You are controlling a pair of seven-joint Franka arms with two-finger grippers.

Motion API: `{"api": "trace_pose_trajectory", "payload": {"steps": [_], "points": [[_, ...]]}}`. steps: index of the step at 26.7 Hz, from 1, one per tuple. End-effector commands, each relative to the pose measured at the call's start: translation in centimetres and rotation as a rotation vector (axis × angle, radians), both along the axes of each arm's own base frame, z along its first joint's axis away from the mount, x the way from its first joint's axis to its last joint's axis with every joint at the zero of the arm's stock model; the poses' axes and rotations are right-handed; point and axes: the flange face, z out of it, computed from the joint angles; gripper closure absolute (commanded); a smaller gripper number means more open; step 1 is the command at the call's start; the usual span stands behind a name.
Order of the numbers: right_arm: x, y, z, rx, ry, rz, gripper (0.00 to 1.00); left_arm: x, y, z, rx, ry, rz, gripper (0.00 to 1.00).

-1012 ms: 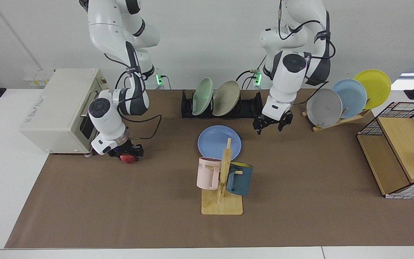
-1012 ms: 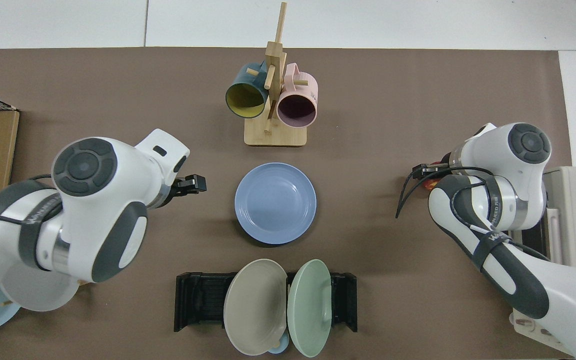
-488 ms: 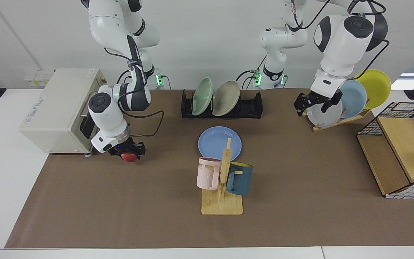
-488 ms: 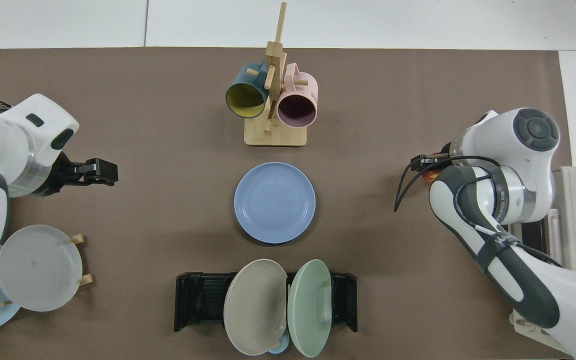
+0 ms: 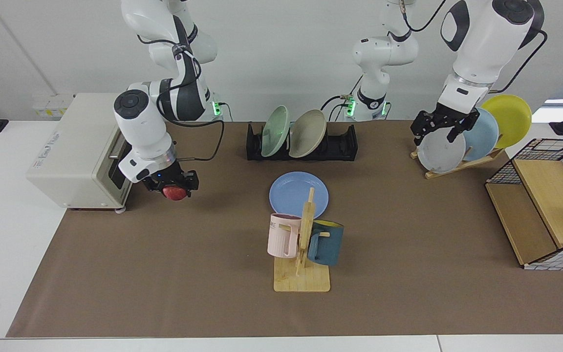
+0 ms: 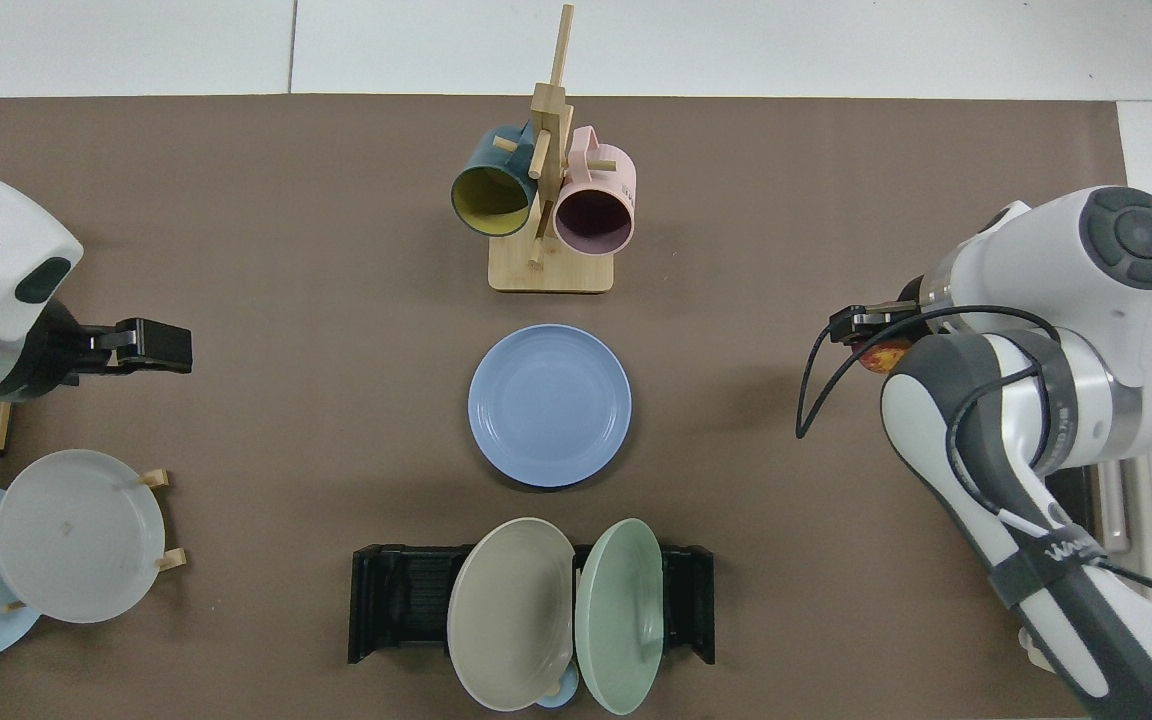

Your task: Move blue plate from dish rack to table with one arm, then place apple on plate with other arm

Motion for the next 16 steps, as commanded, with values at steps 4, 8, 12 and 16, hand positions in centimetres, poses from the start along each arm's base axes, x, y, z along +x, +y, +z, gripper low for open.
{"api": "trace_pose_trajectory", "payload": {"steps": [4,8,12,16], "points": [[-0.8,6.5,0.5,-0.021,0.006,-0.07,1.0,0.2,-0.4,0.4,-0.047,-0.009,-0.012,0.0],[-1.6,11.5,1.7,-0.023,0.022,-0.124,1.0,0.3,-0.8,0.5,-0.046,-0.027,-0.018,0.0],[-2.4,16.1,1.8,-0.023,0.039,-0.173,1.0,0.3,-0.9,0.2,-0.046,-0.021,-0.02,0.0],[-3.7,19.7,1.1,-0.029,0.046,-0.188,1.0,0.3,-1.1,0.1,-0.046,-0.021,-0.023,0.0]]}}
